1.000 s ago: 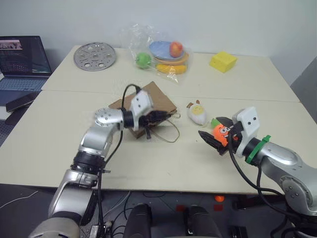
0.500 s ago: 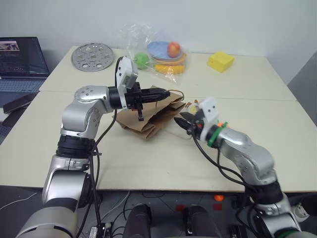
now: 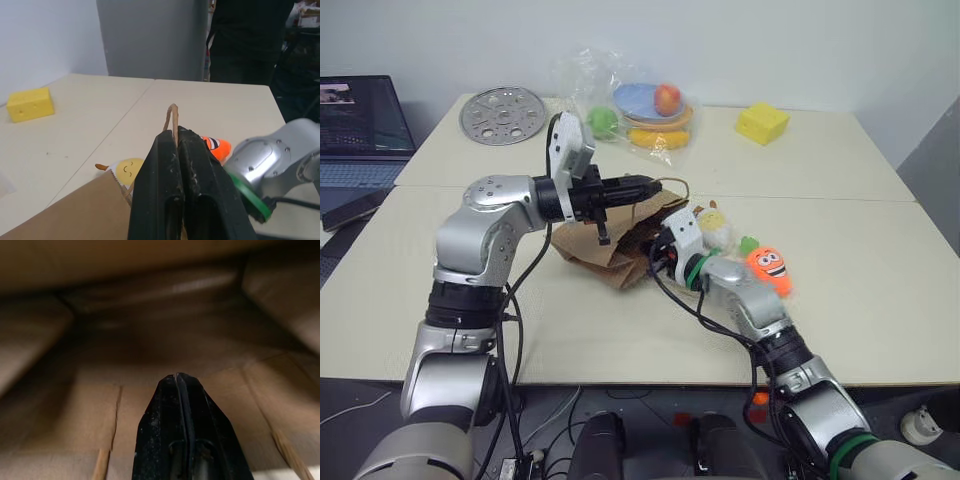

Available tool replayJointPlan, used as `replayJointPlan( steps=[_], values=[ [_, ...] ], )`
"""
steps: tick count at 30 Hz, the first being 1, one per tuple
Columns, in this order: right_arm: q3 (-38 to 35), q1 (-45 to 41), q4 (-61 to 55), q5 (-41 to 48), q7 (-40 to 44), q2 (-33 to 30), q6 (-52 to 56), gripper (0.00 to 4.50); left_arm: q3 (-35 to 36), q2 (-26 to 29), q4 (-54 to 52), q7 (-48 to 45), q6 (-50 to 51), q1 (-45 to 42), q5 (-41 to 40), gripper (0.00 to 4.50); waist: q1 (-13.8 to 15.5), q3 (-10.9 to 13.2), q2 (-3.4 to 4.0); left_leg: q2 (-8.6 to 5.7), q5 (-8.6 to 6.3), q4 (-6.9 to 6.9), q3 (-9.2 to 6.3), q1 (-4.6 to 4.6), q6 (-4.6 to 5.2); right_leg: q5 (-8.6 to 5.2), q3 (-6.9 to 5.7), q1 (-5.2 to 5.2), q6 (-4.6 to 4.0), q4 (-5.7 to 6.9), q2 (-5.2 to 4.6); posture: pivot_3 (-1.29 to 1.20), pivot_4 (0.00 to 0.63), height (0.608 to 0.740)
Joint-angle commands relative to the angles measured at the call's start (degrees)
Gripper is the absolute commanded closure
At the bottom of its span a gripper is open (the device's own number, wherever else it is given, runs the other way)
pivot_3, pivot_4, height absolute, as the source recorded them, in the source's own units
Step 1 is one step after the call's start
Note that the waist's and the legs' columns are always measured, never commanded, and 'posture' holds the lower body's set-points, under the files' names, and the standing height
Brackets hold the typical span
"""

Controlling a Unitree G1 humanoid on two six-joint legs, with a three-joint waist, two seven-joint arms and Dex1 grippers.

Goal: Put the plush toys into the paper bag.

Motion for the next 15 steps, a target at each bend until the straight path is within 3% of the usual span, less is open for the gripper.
replayJointPlan(
  steps=[1,9,15],
  values=[
    [0.51,-0.83,2.44,-2.98,-1.67,1.69,-2.92,4.48,4.11,-0.01,2.43,5.64,-4.32,-4.30,1.88,4.50,0.01,0.00,0.00,0.00,0.01,0.00,-0.01,0.01,-0.02,-0.01,0.00,-0.02,-0.01,0.07,0.00,0.00,0.150,0.740],
    [-1.26,0.74,3.78,-4.91,-4.05,4.26,-2.97,4.48,9.27,-1.05,14.88,16.42,-17.29,-12.79,6.75,4.50,-0.02,0.00,0.00,0.00,0.05,0.00,0.01,0.10,-0.08,-0.01,0.01,0.01,0.00,0.14,0.01,0.00,0.150,0.740],
    [-2.71,0.11,4.27,-5.81,-6.07,5.02,-2.75,4.48,11.40,-2.76,15.36,19.90,-22.78,-14.41,6.03,4.50,0.02,0.00,0.00,0.00,0.05,-0.02,0.02,0.08,-0.09,-0.01,0.00,0.00,0.00,0.16,0.00,0.00,0.150,0.740]
  ],
)
